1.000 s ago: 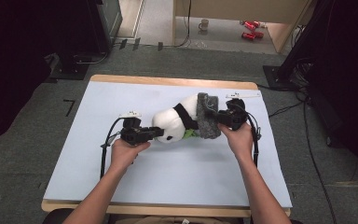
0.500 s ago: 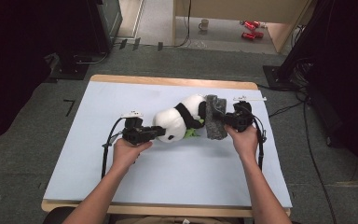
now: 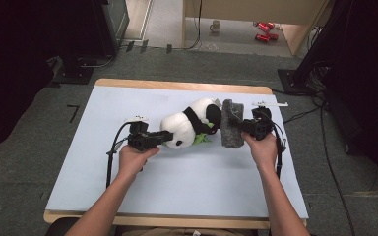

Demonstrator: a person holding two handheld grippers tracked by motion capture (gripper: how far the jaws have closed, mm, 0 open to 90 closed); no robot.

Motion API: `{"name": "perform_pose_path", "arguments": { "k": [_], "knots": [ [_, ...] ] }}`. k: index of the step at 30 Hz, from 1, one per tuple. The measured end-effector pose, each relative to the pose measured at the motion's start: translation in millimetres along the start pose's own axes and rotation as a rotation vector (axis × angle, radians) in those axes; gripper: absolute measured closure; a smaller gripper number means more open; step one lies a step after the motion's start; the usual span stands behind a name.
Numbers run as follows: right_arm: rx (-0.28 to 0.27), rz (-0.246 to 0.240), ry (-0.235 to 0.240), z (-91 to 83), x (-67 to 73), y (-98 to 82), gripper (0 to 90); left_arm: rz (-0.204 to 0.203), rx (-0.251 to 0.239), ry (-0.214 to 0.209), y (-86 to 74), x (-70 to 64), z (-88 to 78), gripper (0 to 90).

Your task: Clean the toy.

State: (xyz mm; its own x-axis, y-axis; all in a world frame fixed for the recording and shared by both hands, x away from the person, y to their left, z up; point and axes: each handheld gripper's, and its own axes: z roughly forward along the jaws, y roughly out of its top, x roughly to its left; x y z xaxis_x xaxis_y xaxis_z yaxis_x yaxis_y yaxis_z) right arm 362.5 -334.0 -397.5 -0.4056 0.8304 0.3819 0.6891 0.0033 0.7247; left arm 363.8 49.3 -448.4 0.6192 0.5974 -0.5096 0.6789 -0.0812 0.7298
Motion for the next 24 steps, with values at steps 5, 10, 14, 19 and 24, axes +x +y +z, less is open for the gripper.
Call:
{"name": "perform_pose_path", "arguments": {
  "k": [5,10,14,19,24],
  "knots": [
    [-0.015,-0.028,0.077,-1.3,21.1,4.3,77.4,0.017,0.001,0.008,-0.3,-2.0,0.0,66.6],
    [0.004,-0.079,0.165,9.3,52.2,4.8,77.4,0.034,0.000,0.016,-1.0,-5.2,1.7,65.7],
    [0.029,-0.118,0.236,20.6,77.5,2.8,77.4,0.040,-0.002,0.026,-2.3,-9.7,2.1,65.5],
    [0.056,-0.142,0.293,32.5,98.2,-0.4,77.4,0.059,-0.002,0.035,-6.2,-20.2,5.0,65.3],
    [0.101,-0.160,0.291,49.1,103.9,-6.9,77.3,0.087,0.009,0.051,-10.7,-33.9,10.3,65.1]
  ]
}}
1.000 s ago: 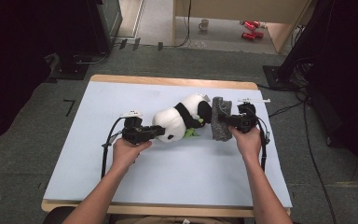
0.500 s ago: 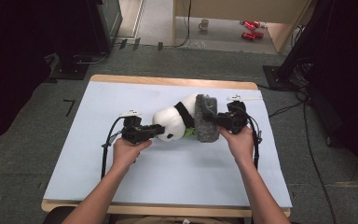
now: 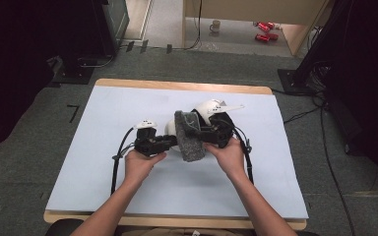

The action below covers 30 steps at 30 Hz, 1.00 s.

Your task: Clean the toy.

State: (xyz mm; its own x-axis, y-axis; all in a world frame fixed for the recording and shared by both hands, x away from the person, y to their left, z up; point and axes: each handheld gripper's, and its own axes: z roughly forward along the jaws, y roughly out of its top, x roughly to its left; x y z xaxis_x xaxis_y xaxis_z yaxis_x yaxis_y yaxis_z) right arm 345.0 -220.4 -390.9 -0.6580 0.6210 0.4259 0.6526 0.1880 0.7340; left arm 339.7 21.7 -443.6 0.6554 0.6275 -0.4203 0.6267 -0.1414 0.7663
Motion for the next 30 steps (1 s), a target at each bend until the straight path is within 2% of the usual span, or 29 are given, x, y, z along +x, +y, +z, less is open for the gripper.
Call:
{"name": "perform_pose_path", "arguments": {
  "k": [5,7,10,13,18,30],
  "knots": [
    [0.007,-0.022,-0.024,3.1,-14.9,-7.8,77.3,-0.007,0.001,-0.002,-3.6,1.7,2.9,65.2],
    [0.001,-0.008,-0.034,0.0,-21.9,-7.9,77.2,-0.012,-0.005,-0.005,-3.5,3.8,3.0,65.3],
    [-0.007,-0.002,-0.105,-9.4,-33.9,-7.8,77.6,-0.016,-0.006,-0.009,-3.1,6.5,1.9,65.4],
    [-0.022,0.033,-0.100,-18.9,-46.7,-9.7,77.8,0.005,-0.010,-0.015,-2.6,3.3,3.6,65.3],
    [-0.039,0.035,-0.102,-23.9,-51.1,-10.4,78.0,-0.008,-0.001,-0.027,-0.3,6.2,2.2,65.4],
    [-0.090,0.067,-0.184,-50.4,-63.0,-15.4,77.9,-0.013,-0.007,-0.041,3.1,8.7,5.1,65.4]
  ]
}}
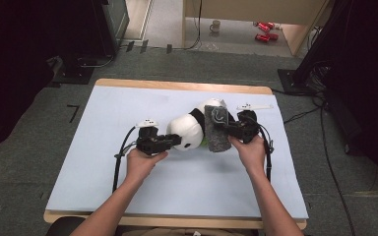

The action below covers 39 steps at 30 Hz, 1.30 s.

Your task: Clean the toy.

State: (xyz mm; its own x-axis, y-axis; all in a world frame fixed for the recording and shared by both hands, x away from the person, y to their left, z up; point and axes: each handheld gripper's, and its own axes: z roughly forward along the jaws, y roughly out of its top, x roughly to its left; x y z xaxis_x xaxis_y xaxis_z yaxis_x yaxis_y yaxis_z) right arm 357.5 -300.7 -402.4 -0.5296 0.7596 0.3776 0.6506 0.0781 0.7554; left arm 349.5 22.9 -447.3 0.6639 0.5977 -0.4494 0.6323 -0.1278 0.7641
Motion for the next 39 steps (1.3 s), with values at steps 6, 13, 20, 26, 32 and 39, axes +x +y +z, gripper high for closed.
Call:
{"name": "perform_pose_path", "arguments": {
  "k": [6,13,20,26,32,39],
  "knots": [
    [-0.038,0.070,-0.001,-8.4,-17.2,-5.3,77.8,-0.017,0.002,-0.015,1.2,5.2,-0.8,65.3],
    [-0.037,0.104,-0.073,-17.3,-34.4,-9.6,77.8,-0.026,-0.003,-0.012,2.2,7.3,-1.7,65.3],
    [-0.040,0.125,-0.094,-21.6,-43.4,-12.7,77.8,-0.034,-0.008,-0.014,2.4,7.8,-1.5,65.0],
    [-0.067,0.117,-0.101,-35.0,-31.3,-3.3,77.5,-0.058,-0.017,-0.012,3.2,13.5,-4.2,63.5],
    [-0.081,0.053,-0.023,-31.5,0.2,8.5,77.5,-0.051,-0.013,-0.013,3.0,13.2,-4.4,62.5],
    [-0.022,-0.001,0.037,-1.2,25.1,7.5,77.5,-0.020,-0.007,0.003,2.0,9.3,-5.6,58.9]
  ]
}}
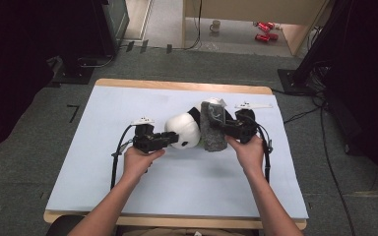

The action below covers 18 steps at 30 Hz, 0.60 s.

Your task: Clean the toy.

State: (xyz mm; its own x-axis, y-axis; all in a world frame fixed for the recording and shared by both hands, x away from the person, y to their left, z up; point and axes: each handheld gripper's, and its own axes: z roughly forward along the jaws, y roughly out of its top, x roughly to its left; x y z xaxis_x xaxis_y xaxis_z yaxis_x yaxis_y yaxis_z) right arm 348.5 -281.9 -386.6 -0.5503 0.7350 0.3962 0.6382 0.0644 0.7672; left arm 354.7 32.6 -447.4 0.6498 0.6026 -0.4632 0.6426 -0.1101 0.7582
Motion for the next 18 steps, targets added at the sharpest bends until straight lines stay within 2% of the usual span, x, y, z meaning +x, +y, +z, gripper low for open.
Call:
{"name": "perform_pose_path", "arguments": {
  "k": [3,7,14,15,16,18],
  "knots": [
    [0.030,-0.021,-0.013,12.7,-1.3,-3.3,77.4,0.025,0.001,0.019,-0.3,-2.1,-2.3,53.6],
    [0.024,-0.027,-0.029,13.7,-8.8,-3.4,77.4,0.080,0.000,0.034,1.1,-4.9,-12.5,51.4],
    [0.028,-0.024,-0.032,11.7,-17.0,-2.8,77.2,0.095,-0.052,0.036,11.7,5.5,-37.0,45.9],
    [0.028,-0.023,-0.028,11.5,-17.8,-2.8,77.1,0.095,-0.052,0.036,11.7,5.5,-37.0,45.1],
    [0.028,-0.022,-0.026,11.0,-18.8,-2.8,77.1,0.089,-0.048,0.029,13.9,11.4,-37.6,44.6],
    [0.028,-0.017,-0.025,9.8,-21.0,-2.8,77.0,0.103,-0.032,0.039,16.7,16.0,-35.6,44.5]
  ]
}}
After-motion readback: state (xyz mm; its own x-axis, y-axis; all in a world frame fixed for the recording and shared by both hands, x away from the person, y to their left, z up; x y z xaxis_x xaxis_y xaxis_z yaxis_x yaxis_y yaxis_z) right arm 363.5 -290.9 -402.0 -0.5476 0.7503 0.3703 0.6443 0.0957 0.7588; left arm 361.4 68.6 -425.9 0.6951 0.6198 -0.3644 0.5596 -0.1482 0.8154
